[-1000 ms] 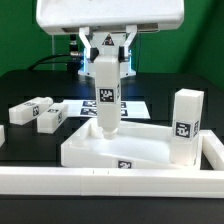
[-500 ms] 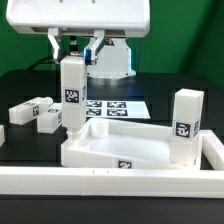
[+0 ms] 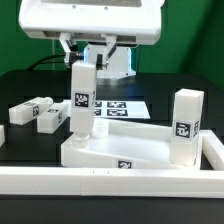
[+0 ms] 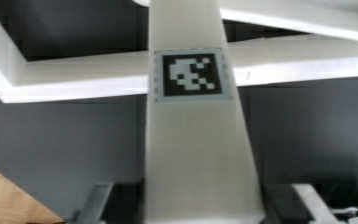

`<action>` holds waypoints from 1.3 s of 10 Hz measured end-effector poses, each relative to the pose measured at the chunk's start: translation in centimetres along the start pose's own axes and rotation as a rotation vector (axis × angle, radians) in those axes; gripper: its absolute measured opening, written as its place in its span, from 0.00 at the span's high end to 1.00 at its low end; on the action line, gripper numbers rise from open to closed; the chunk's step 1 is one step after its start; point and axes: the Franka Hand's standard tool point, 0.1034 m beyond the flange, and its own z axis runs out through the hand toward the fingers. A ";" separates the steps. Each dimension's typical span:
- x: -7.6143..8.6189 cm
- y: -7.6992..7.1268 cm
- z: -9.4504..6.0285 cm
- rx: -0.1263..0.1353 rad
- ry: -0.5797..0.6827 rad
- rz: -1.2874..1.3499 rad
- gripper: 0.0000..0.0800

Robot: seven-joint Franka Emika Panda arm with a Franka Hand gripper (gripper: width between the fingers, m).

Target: Assemble desk

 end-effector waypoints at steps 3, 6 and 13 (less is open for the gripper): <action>-0.3 -0.4 0.1 0.004 -0.005 -0.012 0.64; -0.3 -0.4 0.1 0.004 -0.006 -0.012 0.64; -1.0 0.2 -0.1 -0.005 -0.001 -0.007 0.64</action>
Offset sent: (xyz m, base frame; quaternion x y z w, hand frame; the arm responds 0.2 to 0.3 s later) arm 0.0000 0.0000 0.0000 0.0000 0.0000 0.0000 1.0000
